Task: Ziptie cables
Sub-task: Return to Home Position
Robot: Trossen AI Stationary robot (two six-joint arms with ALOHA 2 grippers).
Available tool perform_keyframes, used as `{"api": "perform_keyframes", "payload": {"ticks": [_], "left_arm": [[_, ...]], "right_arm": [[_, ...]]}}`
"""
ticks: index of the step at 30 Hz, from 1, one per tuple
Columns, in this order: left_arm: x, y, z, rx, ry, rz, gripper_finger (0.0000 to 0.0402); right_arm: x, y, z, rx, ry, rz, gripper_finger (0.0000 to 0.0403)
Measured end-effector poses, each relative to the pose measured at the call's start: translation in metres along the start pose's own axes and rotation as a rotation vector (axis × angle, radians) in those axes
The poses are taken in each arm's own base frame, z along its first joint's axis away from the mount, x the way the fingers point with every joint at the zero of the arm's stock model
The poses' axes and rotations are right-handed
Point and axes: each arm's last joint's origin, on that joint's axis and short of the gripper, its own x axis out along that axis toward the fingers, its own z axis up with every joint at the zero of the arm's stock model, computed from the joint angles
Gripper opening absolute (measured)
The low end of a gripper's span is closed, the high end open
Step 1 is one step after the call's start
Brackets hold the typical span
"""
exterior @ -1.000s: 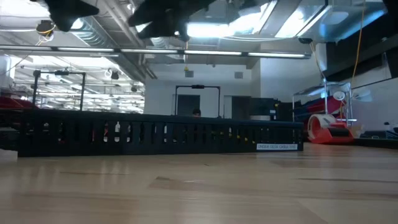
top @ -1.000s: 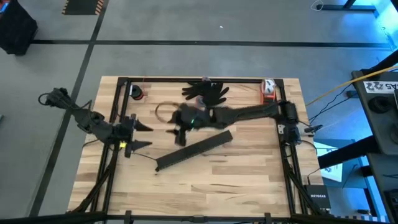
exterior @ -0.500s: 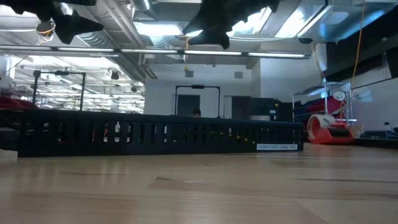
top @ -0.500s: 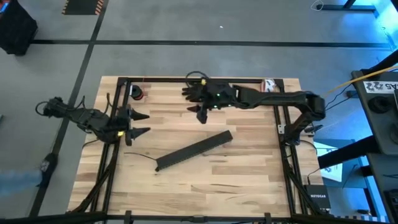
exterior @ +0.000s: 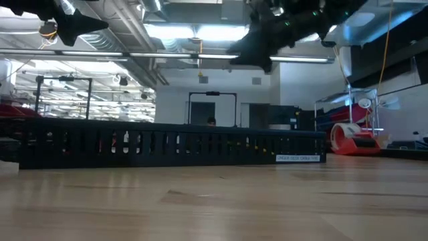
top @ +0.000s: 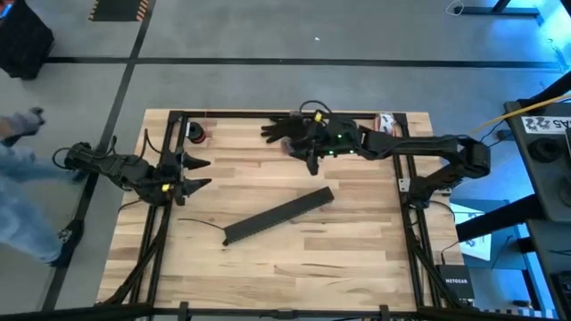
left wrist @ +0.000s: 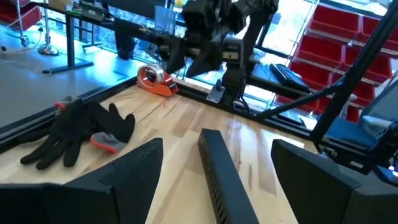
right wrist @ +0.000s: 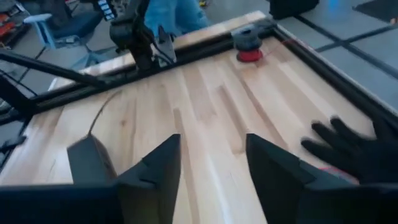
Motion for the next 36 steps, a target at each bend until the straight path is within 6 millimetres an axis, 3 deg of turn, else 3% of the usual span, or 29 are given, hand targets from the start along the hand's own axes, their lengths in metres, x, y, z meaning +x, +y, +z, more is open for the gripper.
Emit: {"api": "perform_keyframes", "payload": {"ticks": [9, 18, 26, 31, 36], "left_arm": [[0.0, 0.002, -0.006, -0.001, 0.051, 0.025, 0.0295], [0.001, 0.004, -0.005, 0.007, 0.032, 0.079, 0.0295], [0.004, 0.013, -0.002, -0.027, -0.005, 0.191, 0.0295], [0.005, 0.013, 0.002, -0.049, -0.035, 0.191, 0.0295], [0.005, 0.013, 0.002, -0.051, -0.039, 0.189, 0.0295]], "right_arm": [[-0.026, -0.026, -0.014, 0.022, -0.039, 0.017, 0.0064], [-0.053, -0.045, -0.027, 0.022, -0.068, 0.003, 0.0006], [-0.072, -0.063, -0.053, 0.109, -0.087, -0.015, 0.0001], [-0.09, -0.055, -0.072, 0.136, -0.09, -0.197, 0.0001], [-0.115, -0.035, -0.087, 0.149, -0.096, -0.287, 0.0001]]}}
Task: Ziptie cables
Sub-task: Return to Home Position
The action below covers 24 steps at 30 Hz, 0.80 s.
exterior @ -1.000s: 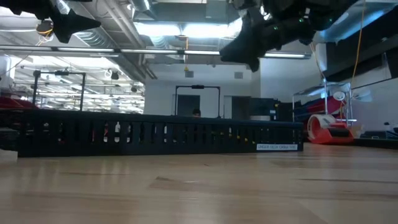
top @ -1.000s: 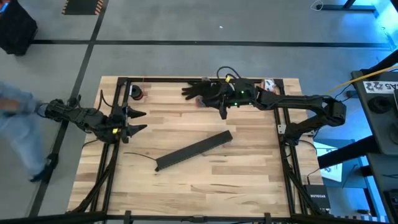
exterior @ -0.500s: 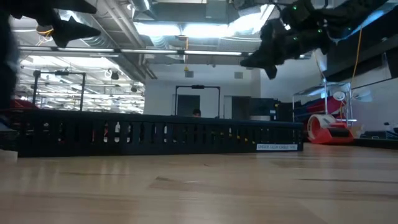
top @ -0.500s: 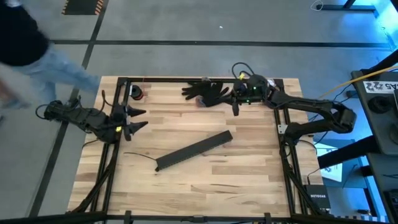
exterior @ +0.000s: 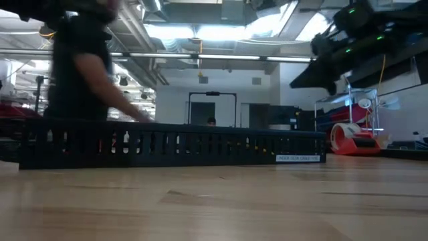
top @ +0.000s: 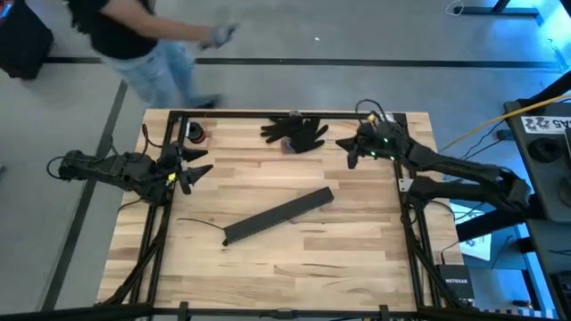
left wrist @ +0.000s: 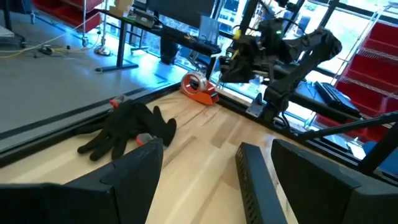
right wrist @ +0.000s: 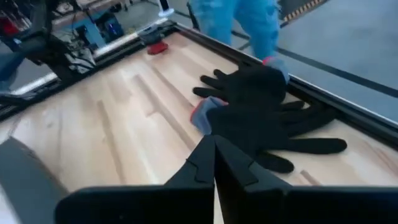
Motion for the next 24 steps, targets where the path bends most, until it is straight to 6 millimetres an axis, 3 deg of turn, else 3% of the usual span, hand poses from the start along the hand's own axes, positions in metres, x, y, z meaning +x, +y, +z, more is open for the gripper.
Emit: {"api": "perform_keyframes", "payload": {"ticks": [7, 15, 24], "left_arm": [[0.0, 0.0, 0.0, 0.043, 0.004, 0.001, 0.0295], [0.0, 0.001, -0.002, 0.059, 0.022, 0.007, 0.0295], [0.0, 0.001, -0.003, 0.099, 0.03, 0.01, 0.0295]], "right_arm": [[-0.033, 0.012, -0.022, -0.007, -0.074, -0.032, 0.0001], [-0.035, 0.011, -0.058, -0.011, 0.045, 0.015, 0.0001], [-0.038, 0.01, -0.056, -0.039, 0.005, -0.007, 0.0001]]}}
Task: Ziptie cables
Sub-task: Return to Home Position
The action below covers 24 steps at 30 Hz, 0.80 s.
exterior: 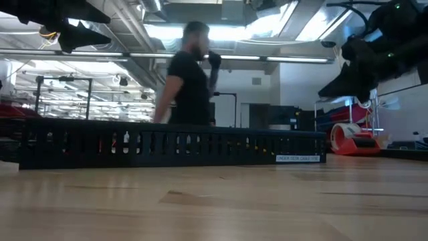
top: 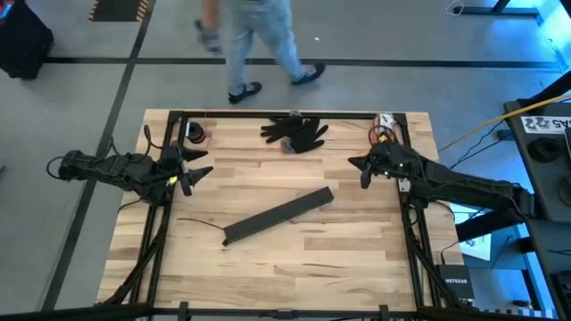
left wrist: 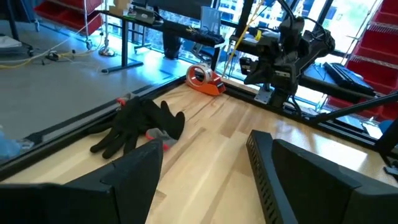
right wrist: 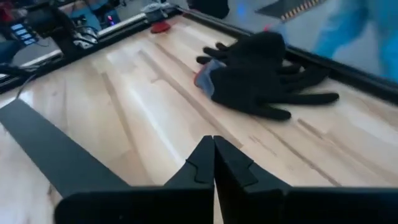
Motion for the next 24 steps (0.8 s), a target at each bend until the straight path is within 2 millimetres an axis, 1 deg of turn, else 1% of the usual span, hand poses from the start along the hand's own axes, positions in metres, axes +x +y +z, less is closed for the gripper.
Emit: {"api": "perform_keyframes", "payload": {"ticks": [4, 7, 11, 13, 15, 21, 24], "left_arm": [[0.0, 0.0, 0.0, -0.006, -0.004, -0.001, 0.0295], [0.0, 0.0, -0.001, -0.006, 0.011, 0.003, 0.0295], [0.0, 0.001, -0.001, -0.06, 0.001, 0.032, 0.0295], [0.0, 0.001, 0.0, -0.05, -0.013, 0.041, 0.0295], [0.0, 0.001, 0.002, -0.028, -0.026, 0.038, 0.0295], [0.0, 0.0, 0.004, 0.041, -0.047, 0.034, 0.0295], [0.001, 0.0, 0.003, 0.046, -0.055, 0.032, 0.0295]], "right_arm": [[-0.007, 0.002, 0.003, -0.046, -0.048, 0.057, 0.0001], [-0.015, 0.002, 0.004, -0.053, -0.086, 0.056, 0.0001], [-0.025, 0.0, 0.0, -0.025, -0.079, 0.039, 0.0001], [-0.03, -0.001, -0.003, -0.022, -0.074, 0.038, 0.0001], [-0.034, -0.002, -0.004, -0.019, -0.122, 0.05, 0.0001], [-0.036, -0.006, -0.019, 0.012, -0.207, 0.076, 0.0001], [-0.033, -0.007, -0.023, -0.006, -0.193, 0.07, 0.0001]]}}
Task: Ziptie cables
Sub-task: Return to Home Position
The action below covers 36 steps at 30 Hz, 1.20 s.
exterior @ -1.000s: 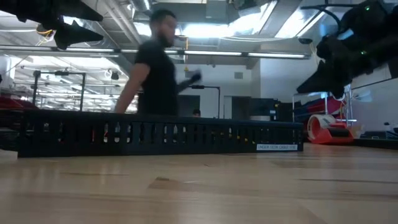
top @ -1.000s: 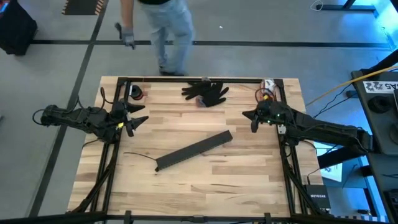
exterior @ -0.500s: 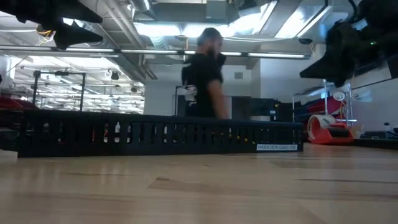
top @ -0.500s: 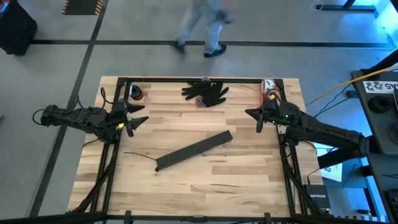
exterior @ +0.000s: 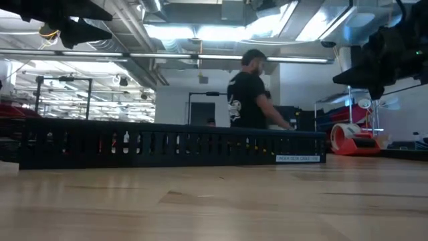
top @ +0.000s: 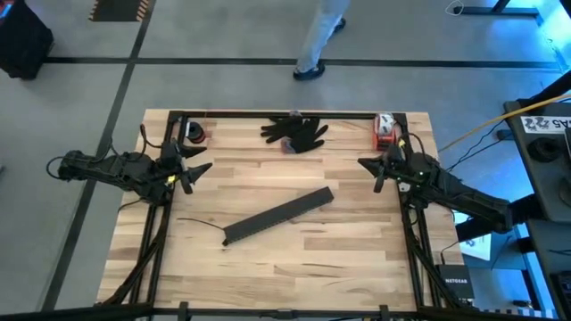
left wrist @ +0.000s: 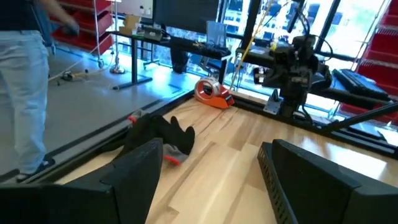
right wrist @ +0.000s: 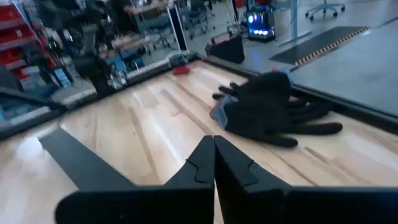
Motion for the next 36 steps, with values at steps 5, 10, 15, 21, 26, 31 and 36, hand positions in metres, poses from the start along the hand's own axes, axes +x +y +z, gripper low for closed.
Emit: {"api": "perform_keyframes", "payload": {"ticks": [5, 10, 15, 21, 26, 31, 36], "left_arm": [[0.003, 0.001, -0.013, -0.03, -0.043, -0.008, 0.0295], [-0.006, 0.01, -0.024, -0.071, -0.098, -0.016, 0.0295], [-0.013, 0.017, -0.024, -0.05, -0.138, 0.006, 0.0295], [-0.012, 0.019, -0.031, -0.032, -0.097, 0.071, 0.0295], [-0.012, 0.02, -0.032, -0.031, -0.092, 0.106, 0.0295], [-0.012, 0.02, -0.032, -0.032, -0.092, 0.102, 0.0295], [-0.012, 0.019, -0.035, -0.014, -0.067, 0.082, 0.0295]], "right_arm": [[0.0, -0.001, 0.0, -0.058, -0.009, -0.024, 0.0001], [0.003, -0.002, -0.005, -0.05, 0.0, -0.016, 0.0001], [0.003, -0.002, -0.004, -0.047, -0.013, -0.03, 0.0001], [0.004, -0.003, -0.004, -0.042, -0.04, -0.044, 0.0001], [0.004, -0.003, -0.004, -0.041, -0.041, -0.044, 0.0001], [0.004, -0.003, -0.004, -0.041, -0.043, -0.051, 0.0001], [0.004, -0.003, -0.003, -0.042, -0.044, -0.054, 0.0001]]}}
